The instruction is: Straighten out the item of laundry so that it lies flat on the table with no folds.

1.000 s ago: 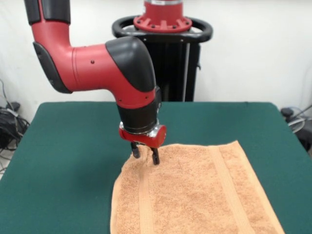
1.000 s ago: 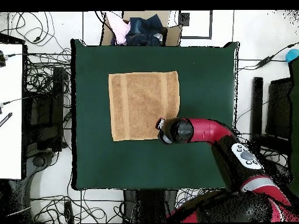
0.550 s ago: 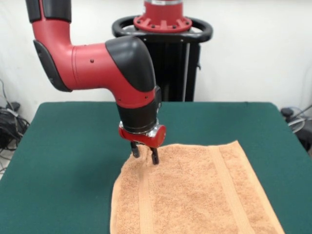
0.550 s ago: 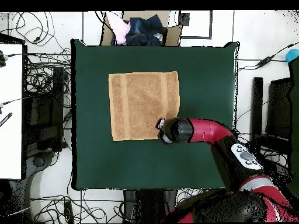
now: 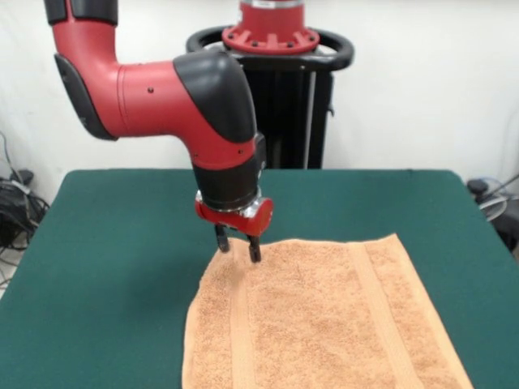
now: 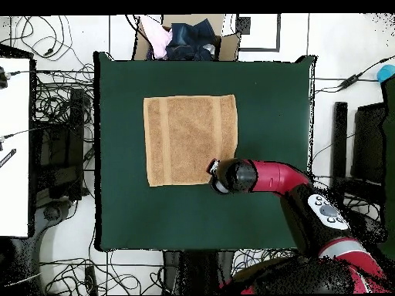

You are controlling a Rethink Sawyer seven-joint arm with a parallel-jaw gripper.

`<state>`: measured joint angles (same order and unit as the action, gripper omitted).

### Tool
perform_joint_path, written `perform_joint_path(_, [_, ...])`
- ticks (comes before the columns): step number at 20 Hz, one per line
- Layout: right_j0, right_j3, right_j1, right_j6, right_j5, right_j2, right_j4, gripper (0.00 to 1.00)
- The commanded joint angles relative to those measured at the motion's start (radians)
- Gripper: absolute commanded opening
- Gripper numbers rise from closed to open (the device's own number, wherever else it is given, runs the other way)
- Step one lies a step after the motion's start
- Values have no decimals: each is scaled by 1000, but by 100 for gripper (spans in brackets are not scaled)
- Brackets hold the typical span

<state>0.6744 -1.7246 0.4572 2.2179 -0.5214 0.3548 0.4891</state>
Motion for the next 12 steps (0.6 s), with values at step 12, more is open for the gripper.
perform_joint_path(12, [-21,26,-207,65,195,-95,58,100])
